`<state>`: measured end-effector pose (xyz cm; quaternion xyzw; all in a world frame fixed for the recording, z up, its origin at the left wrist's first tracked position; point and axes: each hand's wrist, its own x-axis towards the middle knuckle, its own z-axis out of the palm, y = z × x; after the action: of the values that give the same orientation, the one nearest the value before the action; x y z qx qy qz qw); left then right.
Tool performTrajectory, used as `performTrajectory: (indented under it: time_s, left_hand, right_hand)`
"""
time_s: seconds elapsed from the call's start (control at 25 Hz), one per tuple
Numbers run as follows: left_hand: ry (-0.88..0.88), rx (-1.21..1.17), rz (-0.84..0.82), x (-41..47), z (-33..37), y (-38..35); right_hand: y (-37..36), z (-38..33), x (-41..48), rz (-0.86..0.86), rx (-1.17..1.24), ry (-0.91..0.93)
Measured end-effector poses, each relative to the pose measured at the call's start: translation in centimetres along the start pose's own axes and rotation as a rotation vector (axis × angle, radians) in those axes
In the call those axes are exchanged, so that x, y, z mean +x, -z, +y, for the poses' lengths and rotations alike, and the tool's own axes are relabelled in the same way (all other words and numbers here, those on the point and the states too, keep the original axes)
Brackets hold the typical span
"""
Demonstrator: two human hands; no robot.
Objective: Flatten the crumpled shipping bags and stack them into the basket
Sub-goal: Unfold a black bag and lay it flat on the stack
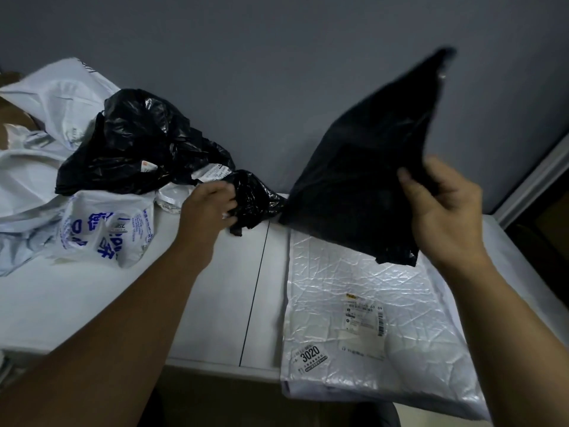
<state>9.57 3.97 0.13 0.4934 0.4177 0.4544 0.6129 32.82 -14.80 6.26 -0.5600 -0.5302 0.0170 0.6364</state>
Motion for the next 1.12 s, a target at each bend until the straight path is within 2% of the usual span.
performTrajectory:
  time_s: [0.12,0.2,0.24,0.32,0.4,0.48,0.52,0.56,0.6,0.72,0.8,0.88,1.0,1.12]
  left_hand:
    - [0.207,-0.277,-0.245,-1.1,1.2,-1.9]
    - [0.35,-0.427,-0.389,-1.0,1.2,-1.9]
    - [0.412,-0.435,-0.417,-0.8,0.9,-1.7]
    - [0.515,-0.295,-0.387,-0.7,-0.5,-1.6]
    - [0.547,-0.04,-0.335,-1.5,-3.0,-2.3]
    - [0.522,0.202,-0.246,-2.0,-6.3,-2.7]
    - [0.507,0.286,-0.206,-1.9,-7.8,-2.7]
    - [0.494,0.348,-0.179,-1.8,-9.0,-2.6]
    - [0.491,0.397,-0.162,-1.7,-9.8,-2.5]
    - [0.498,0.501,-0.121,-1.5,-11.5,-2.7]
    - [0.462,0.567,-0.121,-1.8,-11.9,-2.9]
    - [0.401,0.568,-0.135,-2.0,-11.9,-3.3]
    - [0.294,0.522,-0.137,-2.3,-11.6,-4.1]
    - [0.217,0.586,-0.174,-2.7,-11.6,-5.3]
  right_hand:
    - [-0.2,0.2,-0.7,-0.292,-0.351,0.333]
    - [-0.7,1.0,-1.8,-0.502,-0.477,0.393]
    - [-1.2,1.2,-2.5,-0.61,-0.492,0.362]
    - [-2.1,2.0,-4.2,-0.858,-0.52,0.198]
    - [-2.5,2.8,-6.0,-1.128,-0.604,-0.013]
    - [-2.1,3.2,-6.8,-1.351,-0.647,-0.319]
    - [-1.7,3.3,-6.9,-1.411,-0.635,-0.473]
    - [-1.3,3.9,-6.8,-1.393,-0.617,-0.564]
    - [-0.8,4.9,-6.7,-1.301,-0.633,-0.604]
    - [0.8,8.7,-7.0,-0.857,-0.848,-0.746]
    - [1.1,10.1,-7.5,-0.674,-0.774,-0.919]
    - [0.9,10.7,-7.7,-0.563,-0.659,-1.025]
    - [1.7,10.7,-7.3,-0.428,-0.643,-1.021]
    - [3.7,10.1,-6.6,-0.442,-0.713,-0.993]
